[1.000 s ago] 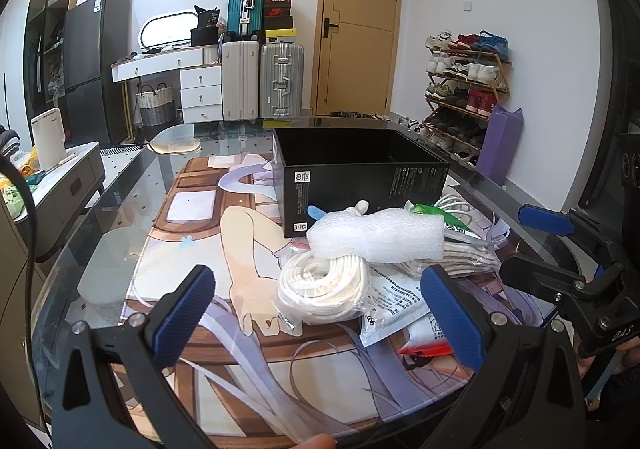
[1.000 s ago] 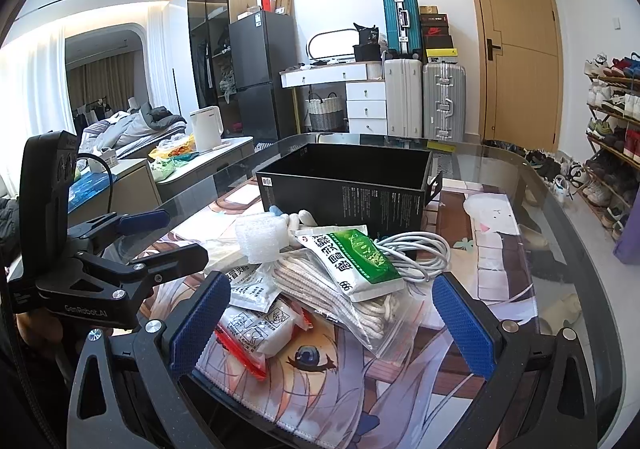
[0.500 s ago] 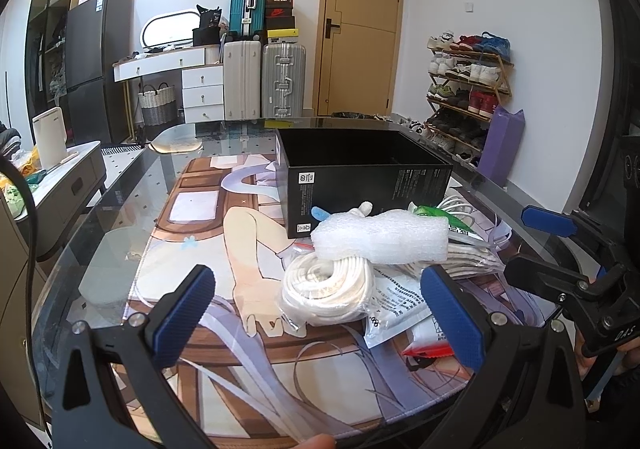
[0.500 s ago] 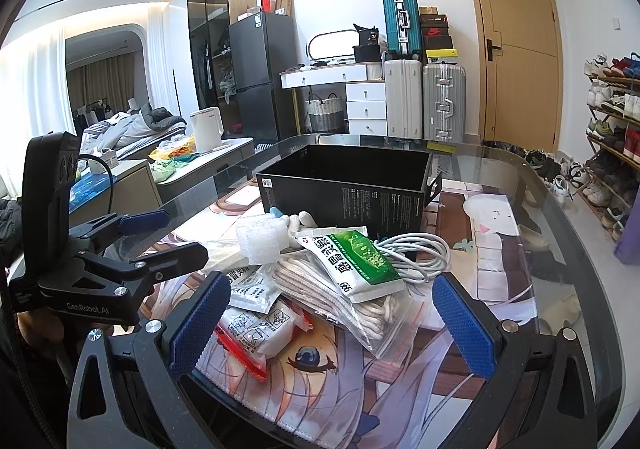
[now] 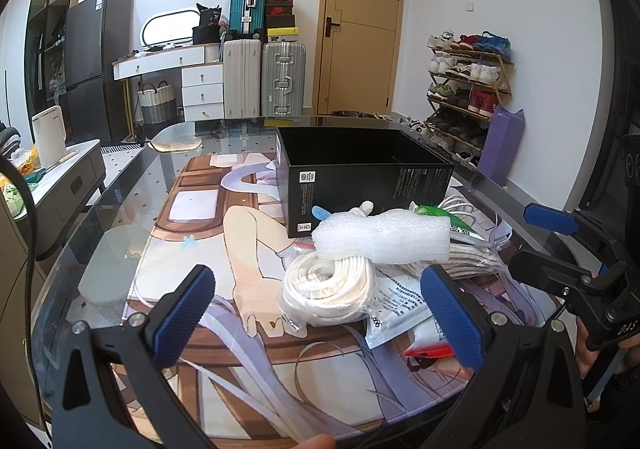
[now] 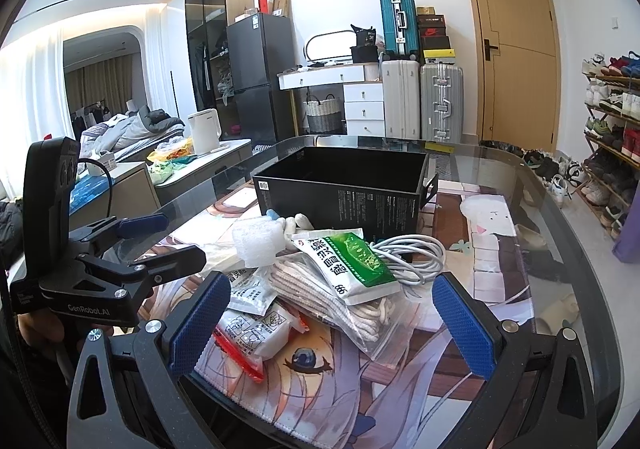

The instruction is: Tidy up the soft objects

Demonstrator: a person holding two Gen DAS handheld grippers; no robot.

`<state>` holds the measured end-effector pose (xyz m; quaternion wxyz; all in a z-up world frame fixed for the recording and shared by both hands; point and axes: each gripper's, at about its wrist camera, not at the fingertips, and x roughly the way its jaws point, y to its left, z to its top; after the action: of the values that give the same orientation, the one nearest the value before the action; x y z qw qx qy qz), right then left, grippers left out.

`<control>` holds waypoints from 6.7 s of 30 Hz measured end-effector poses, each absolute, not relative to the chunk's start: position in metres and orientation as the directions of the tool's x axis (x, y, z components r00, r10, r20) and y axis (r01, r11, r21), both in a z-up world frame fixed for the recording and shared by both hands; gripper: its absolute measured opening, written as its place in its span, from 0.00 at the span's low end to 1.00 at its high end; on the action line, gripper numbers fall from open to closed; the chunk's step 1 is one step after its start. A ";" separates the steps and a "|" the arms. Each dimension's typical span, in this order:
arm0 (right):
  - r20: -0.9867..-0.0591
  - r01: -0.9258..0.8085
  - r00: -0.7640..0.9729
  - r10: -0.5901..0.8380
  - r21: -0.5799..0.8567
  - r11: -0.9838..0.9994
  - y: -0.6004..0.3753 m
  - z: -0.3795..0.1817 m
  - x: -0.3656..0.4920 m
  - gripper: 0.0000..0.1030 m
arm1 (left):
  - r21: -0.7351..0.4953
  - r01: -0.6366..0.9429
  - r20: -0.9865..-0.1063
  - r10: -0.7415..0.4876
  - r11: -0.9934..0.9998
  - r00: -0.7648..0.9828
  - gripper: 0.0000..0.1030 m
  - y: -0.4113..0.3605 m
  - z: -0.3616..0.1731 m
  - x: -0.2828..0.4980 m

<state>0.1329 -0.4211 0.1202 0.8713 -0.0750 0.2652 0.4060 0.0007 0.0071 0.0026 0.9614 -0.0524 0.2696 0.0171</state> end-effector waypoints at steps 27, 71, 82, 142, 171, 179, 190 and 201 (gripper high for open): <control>-0.523 -0.741 0.536 0.662 0.084 0.667 -0.425 0.121 0.136 1.00 | -0.101 -0.063 -0.507 0.003 0.993 0.862 1.00 0.014 0.010 0.002; -0.612 -0.714 0.516 0.600 0.079 0.695 -0.416 0.112 0.188 1.00 | -0.205 0.128 -0.587 -0.226 0.970 0.777 1.00 -0.001 0.005 0.052; -0.654 -0.735 0.437 0.617 0.136 0.664 -0.409 0.103 0.203 1.00 | -0.237 0.151 -0.601 -0.267 0.960 0.754 0.99 -0.001 0.001 0.067; -0.708 -0.784 0.177 0.683 0.318 0.533 -0.377 0.080 0.228 0.54 | -0.190 0.167 -0.550 -0.246 0.967 0.798 0.86 0.011 0.021 0.043; -0.700 -0.830 0.235 0.674 0.216 0.514 -0.375 0.087 0.220 0.53 | -0.175 0.149 -0.536 -0.221 0.973 0.814 0.86 0.016 0.024 0.041; -0.715 -0.799 0.192 0.672 0.284 0.530 -0.360 0.078 0.237 0.61 | -0.178 0.143 -0.542 -0.219 0.974 0.811 0.86 0.017 0.021 0.044; -0.696 -0.817 0.251 0.672 0.219 0.533 -0.368 0.084 0.217 0.22 | -0.175 0.139 -0.532 -0.212 0.975 0.819 0.86 0.018 0.023 0.043; -0.627 -0.819 0.303 0.717 0.213 0.533 -0.390 0.118 0.205 0.22 | -0.170 0.138 -0.518 -0.207 0.976 0.830 0.86 0.017 0.027 0.042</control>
<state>0.2048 -0.3900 0.1175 0.8039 -0.0735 0.3464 0.4778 0.0424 0.0167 0.0271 0.9544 -0.0626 0.2774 -0.0903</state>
